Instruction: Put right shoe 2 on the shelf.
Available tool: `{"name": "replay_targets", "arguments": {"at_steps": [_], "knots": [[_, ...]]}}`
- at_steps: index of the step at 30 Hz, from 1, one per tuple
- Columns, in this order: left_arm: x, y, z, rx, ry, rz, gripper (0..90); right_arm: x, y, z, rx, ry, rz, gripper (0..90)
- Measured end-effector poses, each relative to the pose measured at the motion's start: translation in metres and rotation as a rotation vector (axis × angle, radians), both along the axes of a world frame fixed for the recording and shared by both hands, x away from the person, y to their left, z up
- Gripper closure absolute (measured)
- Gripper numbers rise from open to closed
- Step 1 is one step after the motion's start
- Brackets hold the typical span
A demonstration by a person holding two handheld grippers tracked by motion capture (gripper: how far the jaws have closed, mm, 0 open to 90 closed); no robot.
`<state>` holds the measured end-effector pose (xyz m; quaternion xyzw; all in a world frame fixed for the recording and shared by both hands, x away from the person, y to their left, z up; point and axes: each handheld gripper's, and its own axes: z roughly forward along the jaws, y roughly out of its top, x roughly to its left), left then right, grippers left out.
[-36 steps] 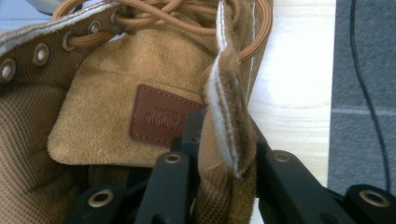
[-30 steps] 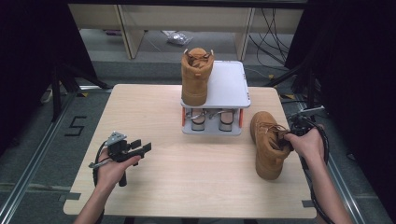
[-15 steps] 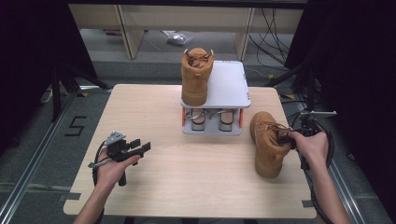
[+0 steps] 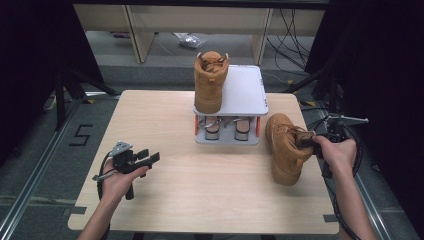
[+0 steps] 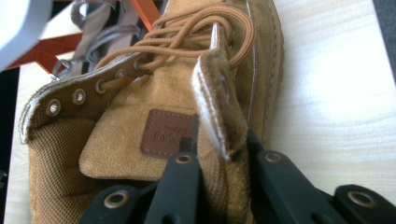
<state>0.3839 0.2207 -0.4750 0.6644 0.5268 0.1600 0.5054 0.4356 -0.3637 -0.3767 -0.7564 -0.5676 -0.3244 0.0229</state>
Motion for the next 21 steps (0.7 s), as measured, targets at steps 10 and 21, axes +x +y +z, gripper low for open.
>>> {"name": "replay_targets", "arguments": {"at_steps": [10,21], "knots": [[-0.001,0.003,-0.003,-0.011,-0.001,0.007,45.7,0.000,-0.004,0.010,0.015,-0.021,-0.007,84.1],[-0.002,0.004,-0.005,-0.007,0.006,0.012,45.6,-0.001,-0.008,0.017,0.072,-0.074,-0.028,84.1]]}}
